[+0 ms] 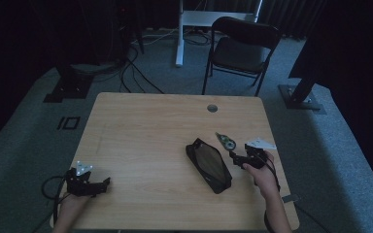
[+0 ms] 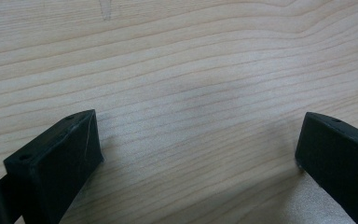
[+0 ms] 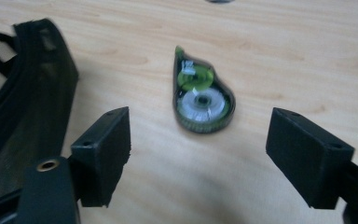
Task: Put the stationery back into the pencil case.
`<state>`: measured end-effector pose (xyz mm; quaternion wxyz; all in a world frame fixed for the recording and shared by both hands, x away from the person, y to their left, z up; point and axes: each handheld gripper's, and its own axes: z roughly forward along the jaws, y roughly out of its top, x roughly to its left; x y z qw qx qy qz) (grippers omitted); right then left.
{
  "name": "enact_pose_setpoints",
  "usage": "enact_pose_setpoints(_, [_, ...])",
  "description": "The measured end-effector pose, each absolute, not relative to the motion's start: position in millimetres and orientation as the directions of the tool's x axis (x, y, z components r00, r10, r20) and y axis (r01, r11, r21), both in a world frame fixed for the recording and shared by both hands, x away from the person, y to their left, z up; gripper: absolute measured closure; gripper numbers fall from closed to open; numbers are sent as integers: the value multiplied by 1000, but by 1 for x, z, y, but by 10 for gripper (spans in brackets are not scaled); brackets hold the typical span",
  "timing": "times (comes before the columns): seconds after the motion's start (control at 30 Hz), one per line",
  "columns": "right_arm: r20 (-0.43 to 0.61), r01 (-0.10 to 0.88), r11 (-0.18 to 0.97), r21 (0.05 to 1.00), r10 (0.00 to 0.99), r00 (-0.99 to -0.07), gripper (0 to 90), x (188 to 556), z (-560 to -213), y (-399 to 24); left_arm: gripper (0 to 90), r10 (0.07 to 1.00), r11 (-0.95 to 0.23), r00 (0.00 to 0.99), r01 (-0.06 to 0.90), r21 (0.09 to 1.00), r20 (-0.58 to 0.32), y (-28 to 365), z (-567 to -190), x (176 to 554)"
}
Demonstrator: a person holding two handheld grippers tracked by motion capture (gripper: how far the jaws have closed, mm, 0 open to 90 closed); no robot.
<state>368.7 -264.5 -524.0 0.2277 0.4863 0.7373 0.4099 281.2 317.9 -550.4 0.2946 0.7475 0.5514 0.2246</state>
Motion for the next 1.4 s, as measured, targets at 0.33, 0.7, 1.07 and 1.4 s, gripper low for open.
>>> enact_pose_setpoints(0.33, [27,529,244,813,892,-452,195,396,-530,-256,2,957,-218,291,692,688,11,318,-550,281])
enact_pose_setpoints(0.7, [-15,535,305,788,878,-478,197,409,-533,-242,2,957,-218,291,692,688,11,318,-550,281])
enact_pose_setpoints(1.07, [-22,551,323,769,876,-482,271,429,-537,-236,2,957,-218,291,692,688,11,318,-550,281])
enact_pose_setpoints(1.4, [-22,577,332,746,878,-477,367,443,-542,-230,2,957,-219,291,692,688,11,318,-550,281])
